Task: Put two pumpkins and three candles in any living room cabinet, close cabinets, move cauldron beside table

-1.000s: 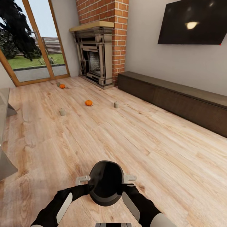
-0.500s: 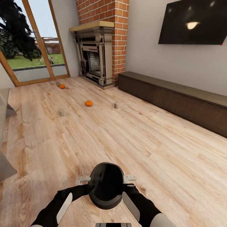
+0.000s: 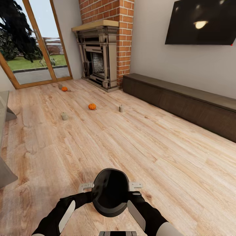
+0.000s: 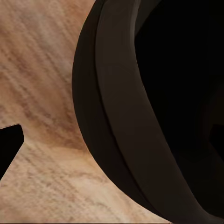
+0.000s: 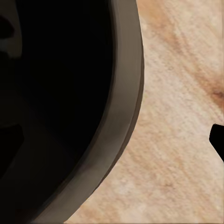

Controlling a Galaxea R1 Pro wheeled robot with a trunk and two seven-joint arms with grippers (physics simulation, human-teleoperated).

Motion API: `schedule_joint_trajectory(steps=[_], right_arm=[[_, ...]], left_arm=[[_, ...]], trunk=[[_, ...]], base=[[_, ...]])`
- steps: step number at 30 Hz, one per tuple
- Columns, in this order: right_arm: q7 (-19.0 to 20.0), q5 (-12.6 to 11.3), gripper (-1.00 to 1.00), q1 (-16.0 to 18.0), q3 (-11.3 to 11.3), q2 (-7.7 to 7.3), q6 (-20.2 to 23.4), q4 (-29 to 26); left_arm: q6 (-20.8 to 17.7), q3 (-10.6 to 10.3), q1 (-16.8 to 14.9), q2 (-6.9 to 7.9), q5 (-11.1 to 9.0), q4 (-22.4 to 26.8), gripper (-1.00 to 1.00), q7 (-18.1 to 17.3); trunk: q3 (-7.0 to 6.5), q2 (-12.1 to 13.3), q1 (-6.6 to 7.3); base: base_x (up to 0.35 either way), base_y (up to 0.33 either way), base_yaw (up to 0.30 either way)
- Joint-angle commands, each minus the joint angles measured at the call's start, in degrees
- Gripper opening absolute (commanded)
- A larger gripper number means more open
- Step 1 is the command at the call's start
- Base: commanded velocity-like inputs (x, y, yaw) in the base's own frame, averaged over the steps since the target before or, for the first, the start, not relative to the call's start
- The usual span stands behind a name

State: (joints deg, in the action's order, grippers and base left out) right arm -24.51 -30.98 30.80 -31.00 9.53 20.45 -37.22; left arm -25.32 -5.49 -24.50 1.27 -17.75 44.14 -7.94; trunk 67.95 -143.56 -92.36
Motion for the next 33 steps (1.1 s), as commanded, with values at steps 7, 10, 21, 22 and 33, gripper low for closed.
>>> schedule_joint_trajectory(steps=[7,10,21,22,33], right_arm=[[-0.45,-0.40,1.00,0.05,-0.28,-0.03,-0.56,0.63],[-0.45,-0.39,1.00,0.05,-0.28,-0.01,-0.58,0.71],[-0.45,-0.39,1.00,0.05,-0.28,0.03,-1.67,0.83],[-0.45,-0.39,1.00,0.05,-0.28,0.02,-1.69,0.83],[-0.45,-0.39,1.00,0.05,-0.28,0.05,-1.73,0.92]], left_arm=[[-0.26,-0.14,-0.02,0.05,-0.33,0.07,1.00,0.03],[-0.26,-0.14,-0.02,0.05,-0.31,0.07,1.00,0.03],[-0.15,-0.14,-0.02,0.14,-0.36,0.13,1.00,0.00],[-0.12,-0.14,-0.02,0.14,-0.36,0.14,1.00,-0.02],[0.24,-0.05,-0.02,0.14,-0.36,0.24,1.00,-0.07]], trunk=[[1.61,-0.12,-0.17],[2.27,-0.16,-0.24],[2.71,-0.18,-0.29],[2.71,-0.18,-0.29],[3.38,-0.22,-0.37]], base=[[0.000,0.000,0.000],[0.000,0.000,0.000],[0.000,0.000,0.000],[0.000,0.000,0.000],[0.000,0.000,0.000]])
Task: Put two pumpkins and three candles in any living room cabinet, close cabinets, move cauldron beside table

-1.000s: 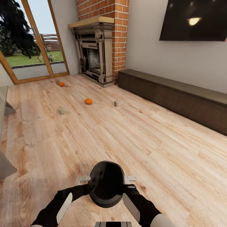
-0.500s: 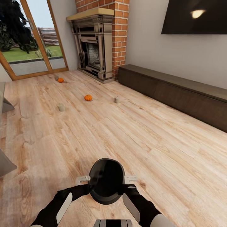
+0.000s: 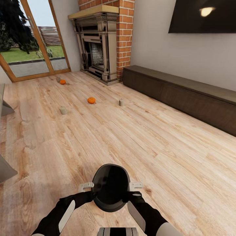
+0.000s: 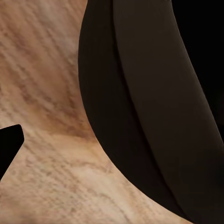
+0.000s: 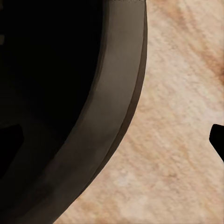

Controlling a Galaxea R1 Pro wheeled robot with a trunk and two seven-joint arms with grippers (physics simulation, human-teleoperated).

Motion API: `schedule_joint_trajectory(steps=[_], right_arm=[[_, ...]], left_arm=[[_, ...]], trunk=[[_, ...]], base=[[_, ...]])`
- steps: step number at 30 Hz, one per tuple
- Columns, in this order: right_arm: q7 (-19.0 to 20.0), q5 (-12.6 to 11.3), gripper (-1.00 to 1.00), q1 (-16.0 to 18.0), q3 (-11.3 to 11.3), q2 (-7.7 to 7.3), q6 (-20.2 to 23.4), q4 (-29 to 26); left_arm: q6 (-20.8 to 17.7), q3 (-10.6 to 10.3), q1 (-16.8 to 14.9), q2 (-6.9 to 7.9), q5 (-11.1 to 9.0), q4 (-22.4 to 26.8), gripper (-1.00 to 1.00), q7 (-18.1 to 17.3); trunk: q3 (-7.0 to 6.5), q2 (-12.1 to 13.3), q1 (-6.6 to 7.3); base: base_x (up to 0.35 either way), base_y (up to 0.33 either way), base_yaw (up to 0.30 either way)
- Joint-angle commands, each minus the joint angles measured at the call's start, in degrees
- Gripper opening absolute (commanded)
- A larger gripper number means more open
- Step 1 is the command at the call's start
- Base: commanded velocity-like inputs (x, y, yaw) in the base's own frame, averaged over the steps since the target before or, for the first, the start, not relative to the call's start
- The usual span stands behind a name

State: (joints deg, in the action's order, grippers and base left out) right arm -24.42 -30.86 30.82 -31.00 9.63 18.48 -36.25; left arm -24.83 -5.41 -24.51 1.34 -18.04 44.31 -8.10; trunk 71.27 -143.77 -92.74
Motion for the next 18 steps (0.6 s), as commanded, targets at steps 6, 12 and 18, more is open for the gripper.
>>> schedule_joint_trajectory(steps=[6,12,18], right_arm=[[-0.60,-0.52,1.00,0.03,-0.28,-0.05,0.24,-0.05],[-0.61,-0.60,-1.00,0.03,-0.28,-0.05,0.24,-0.04],[-0.63,-0.61,-1.00,0.03,-0.28,-0.05,0.25,-0.04]], left_arm=[[-0.21,-0.13,0.00,0.06,-0.07,0.07,1.00,0.10],[-0.14,-0.13,0.04,0.06,-0.07,0.07,1.00,0.08],[-0.13,-0.05,0.06,0.14,-0.07,0.07,-1.00,0.18]], trunk=[[0.05,-0.02,0.01],[0.05,-0.02,0.01],[0.05,-0.02,0.01]], base=[[0.000,0.000,0.000],[0.000,0.000,0.000],[0.000,0.000,0.000]])
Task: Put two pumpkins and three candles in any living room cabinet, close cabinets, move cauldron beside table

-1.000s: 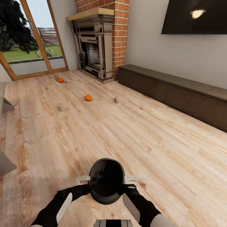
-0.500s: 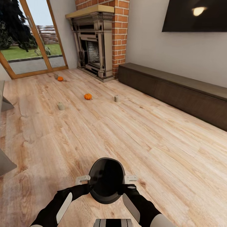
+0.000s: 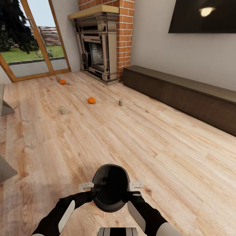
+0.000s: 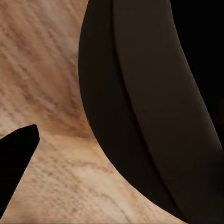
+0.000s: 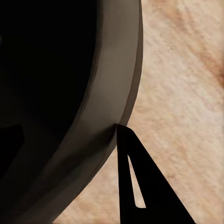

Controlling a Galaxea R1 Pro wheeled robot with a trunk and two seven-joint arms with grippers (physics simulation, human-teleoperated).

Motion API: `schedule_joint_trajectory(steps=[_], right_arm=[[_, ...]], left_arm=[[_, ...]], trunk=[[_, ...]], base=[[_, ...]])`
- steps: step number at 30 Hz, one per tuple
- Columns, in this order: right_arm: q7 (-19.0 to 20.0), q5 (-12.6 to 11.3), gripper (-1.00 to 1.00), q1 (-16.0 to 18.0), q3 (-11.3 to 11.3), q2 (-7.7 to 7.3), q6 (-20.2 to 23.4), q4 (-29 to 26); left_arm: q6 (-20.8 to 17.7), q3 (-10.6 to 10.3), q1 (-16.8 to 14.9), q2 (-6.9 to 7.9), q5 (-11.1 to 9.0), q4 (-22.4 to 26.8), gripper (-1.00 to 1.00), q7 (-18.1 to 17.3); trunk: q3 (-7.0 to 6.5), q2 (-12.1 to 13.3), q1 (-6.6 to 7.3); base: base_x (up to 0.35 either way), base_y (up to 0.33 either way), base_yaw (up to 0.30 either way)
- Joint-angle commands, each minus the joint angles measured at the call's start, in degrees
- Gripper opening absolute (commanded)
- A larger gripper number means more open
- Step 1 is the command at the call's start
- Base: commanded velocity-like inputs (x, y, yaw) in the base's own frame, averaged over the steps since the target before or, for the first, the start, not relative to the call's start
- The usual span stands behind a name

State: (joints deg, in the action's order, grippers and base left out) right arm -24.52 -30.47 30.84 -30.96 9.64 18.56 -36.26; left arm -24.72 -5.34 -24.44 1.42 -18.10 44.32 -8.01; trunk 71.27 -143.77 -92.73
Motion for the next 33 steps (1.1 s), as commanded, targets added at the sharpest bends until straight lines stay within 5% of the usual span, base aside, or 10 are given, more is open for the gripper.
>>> schedule_joint_trajectory(steps=[1,18,33], right_arm=[[-0.53,-0.99,-1.00,0.01,-0.33,-0.06,0.16,-0.04],[-0.53,-0.84,-1.00,0.01,-0.38,-0.14,0.33,-0.22],[-0.53,-0.73,-1.00,0.01,-0.80,-0.14,0.27,-1.18]], left_arm=[[-0.24,-0.12,-0.01,0.07,-0.01,0.06,-1.00,0.09],[-0.24,-0.03,-0.02,0.15,-0.10,0.11,-1.00,0.18],[-0.24,-0.02,-0.01,0.07,-0.10,0.09,-1.00,0.19]], trunk=[[0.05,-0.01,0.00],[0.05,-0.01,0.00],[-3.44,0.19,0.39]], base=[[0.000,0.000,0.000],[0.000,0.000,0.000],[0.000,0.000,0.027]])
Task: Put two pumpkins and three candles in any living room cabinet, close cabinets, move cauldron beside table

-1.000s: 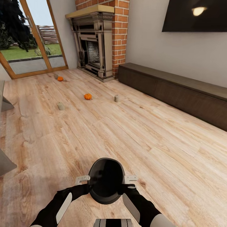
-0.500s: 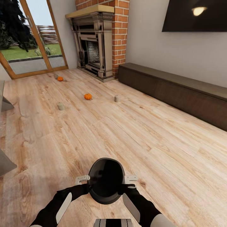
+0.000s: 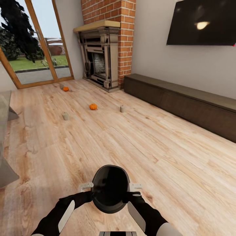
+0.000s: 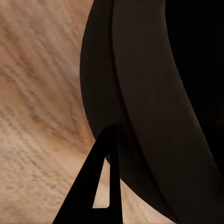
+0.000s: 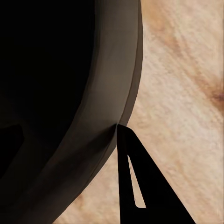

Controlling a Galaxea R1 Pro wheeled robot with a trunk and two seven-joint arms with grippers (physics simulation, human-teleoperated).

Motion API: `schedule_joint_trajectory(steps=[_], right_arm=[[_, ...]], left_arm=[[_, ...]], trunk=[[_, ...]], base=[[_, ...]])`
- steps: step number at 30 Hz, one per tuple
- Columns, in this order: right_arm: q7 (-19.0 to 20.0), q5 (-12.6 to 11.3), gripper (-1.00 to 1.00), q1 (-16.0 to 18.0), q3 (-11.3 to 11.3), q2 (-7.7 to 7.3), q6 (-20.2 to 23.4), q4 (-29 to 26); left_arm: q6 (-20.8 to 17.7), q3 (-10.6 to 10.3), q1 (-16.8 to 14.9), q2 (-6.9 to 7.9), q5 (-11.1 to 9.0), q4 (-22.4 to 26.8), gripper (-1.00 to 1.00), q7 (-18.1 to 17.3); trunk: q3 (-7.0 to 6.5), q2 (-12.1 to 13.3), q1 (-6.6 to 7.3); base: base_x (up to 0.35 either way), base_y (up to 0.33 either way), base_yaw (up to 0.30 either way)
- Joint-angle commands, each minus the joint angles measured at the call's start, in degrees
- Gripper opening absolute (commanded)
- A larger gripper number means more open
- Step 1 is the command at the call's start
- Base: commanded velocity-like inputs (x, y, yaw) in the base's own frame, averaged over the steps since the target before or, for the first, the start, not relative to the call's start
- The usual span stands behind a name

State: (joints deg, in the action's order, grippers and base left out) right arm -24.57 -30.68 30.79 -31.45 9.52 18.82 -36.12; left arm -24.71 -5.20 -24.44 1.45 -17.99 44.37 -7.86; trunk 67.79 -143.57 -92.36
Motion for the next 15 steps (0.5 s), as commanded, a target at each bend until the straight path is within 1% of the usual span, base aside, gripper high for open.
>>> schedule_joint_trajectory(steps=[1,3,15], right_arm=[[-0.48,-0.53,-1.00,0.06,-0.32,-0.02,0.01,-1.32],[-0.48,-0.53,-1.00,0.06,-0.34,-0.02,0.00,-1.32],[-0.48,-0.53,-1.00,0.06,-0.37,-0.02,-0.01,-1.32]], left_arm=[[-0.26,-0.16,-0.01,0.04,-0.21,0.05,-1.00,0.04],[-0.26,-0.16,0.00,0.04,-0.21,0.04,-1.00,0.01],[-0.25,-0.16,-0.01,0.04,-0.21,0.11,-1.00,-0.05]], trunk=[[-0.24,-0.01,0.04],[-0.79,0.02,0.09],[-1.40,0.02,0.09]], base=[[0.000,0.000,0.158],[0.000,0.000,0.190],[0.000,0.000,0.232]])
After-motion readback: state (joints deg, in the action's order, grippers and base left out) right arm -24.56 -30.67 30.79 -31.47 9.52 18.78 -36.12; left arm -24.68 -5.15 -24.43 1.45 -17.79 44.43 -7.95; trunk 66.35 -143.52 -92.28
